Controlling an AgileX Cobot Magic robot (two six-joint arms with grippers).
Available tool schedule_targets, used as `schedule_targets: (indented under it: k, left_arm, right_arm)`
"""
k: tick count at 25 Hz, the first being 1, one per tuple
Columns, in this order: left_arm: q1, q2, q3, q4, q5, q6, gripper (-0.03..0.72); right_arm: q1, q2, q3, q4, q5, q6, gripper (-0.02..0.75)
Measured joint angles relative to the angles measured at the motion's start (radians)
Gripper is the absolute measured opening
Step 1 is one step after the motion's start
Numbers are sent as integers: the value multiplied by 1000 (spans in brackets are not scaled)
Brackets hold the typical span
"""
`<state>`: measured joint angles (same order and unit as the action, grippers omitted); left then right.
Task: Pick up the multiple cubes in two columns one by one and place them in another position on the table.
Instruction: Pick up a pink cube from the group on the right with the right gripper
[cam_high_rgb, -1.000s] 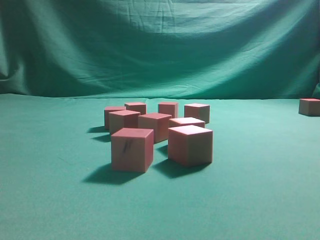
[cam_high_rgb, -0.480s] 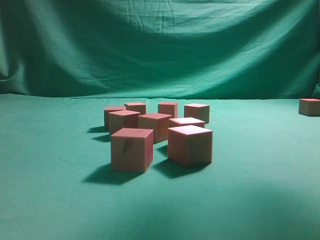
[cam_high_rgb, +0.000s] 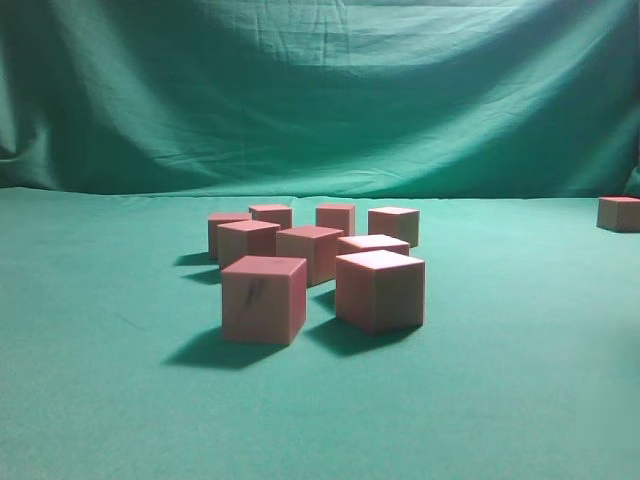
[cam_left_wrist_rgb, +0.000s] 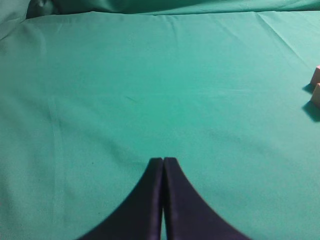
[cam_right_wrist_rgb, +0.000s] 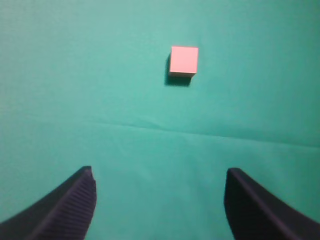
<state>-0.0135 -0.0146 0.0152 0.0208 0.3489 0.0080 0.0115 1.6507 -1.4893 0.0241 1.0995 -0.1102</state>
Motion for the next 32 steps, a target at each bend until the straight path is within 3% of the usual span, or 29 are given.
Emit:
schedule_targets:
  k: [16, 32]
  left_arm:
    - [0, 0, 0, 0, 0, 0, 0]
    - [0, 0, 0, 0, 0, 0, 0]
  right_arm:
    - [-7, 336, 2, -37, -382, 6, 530]
    - [-7, 466, 2, -39, -539, 6, 530]
